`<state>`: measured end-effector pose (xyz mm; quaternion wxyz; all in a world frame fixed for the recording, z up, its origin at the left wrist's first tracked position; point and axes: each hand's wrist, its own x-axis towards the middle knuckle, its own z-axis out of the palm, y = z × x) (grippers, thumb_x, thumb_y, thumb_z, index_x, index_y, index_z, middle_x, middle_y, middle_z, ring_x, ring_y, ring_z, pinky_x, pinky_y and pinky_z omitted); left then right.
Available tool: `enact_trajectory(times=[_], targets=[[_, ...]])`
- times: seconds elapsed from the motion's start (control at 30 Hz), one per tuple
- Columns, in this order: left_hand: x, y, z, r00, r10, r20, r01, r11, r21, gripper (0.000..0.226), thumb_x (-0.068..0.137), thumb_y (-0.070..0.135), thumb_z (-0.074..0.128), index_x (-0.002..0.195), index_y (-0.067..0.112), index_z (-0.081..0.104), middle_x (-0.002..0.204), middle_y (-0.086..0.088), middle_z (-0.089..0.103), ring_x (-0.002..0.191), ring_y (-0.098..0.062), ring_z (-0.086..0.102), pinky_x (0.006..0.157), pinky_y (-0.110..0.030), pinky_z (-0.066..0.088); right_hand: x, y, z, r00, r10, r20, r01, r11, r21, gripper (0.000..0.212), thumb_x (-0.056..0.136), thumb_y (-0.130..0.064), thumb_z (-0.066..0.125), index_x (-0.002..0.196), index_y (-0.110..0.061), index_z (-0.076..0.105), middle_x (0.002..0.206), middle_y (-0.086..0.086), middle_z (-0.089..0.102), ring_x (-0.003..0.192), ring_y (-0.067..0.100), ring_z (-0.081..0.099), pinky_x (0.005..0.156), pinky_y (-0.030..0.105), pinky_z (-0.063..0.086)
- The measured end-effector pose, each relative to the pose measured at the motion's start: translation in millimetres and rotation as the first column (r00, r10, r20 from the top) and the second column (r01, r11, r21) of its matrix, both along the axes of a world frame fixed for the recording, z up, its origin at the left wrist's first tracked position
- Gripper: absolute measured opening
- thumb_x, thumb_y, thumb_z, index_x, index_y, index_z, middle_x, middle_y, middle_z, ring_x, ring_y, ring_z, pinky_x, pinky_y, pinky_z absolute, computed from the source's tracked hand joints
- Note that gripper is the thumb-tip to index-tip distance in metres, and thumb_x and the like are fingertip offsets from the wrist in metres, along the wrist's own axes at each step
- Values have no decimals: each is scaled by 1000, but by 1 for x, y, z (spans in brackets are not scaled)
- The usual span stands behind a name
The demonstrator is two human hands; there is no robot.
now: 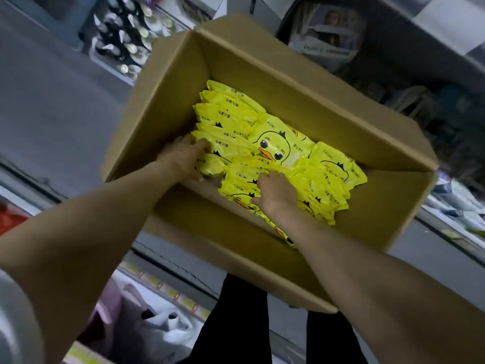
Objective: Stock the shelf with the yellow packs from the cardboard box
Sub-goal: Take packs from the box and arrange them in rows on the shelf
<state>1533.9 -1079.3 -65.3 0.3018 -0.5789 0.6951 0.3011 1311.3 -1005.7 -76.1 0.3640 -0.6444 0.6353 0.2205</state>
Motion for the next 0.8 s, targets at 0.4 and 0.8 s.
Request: enact_trajectory(times=[0.4,0.8], targets=[[-3,14,-2,993,43,109,-54,994,93,45,90,16,62,133,23,49,120,-12,53,107,-30,56,89,-44,53,-15,19,5,908,-222,356,206,975,84,23,89,-24,70,83,-23,48,85,2,64,76,24,56,62,33,39],[-45,23,107,708,628,-323,-618,772,146,11,91,17,65,86,12,57,90,-12,59,85,-25,56,78,-38,47,-95,16,112,860,-333,386,424,888,-177,64,100,-24,55,149,-45,20,67,5,54,70,29,58,69,41,49]])
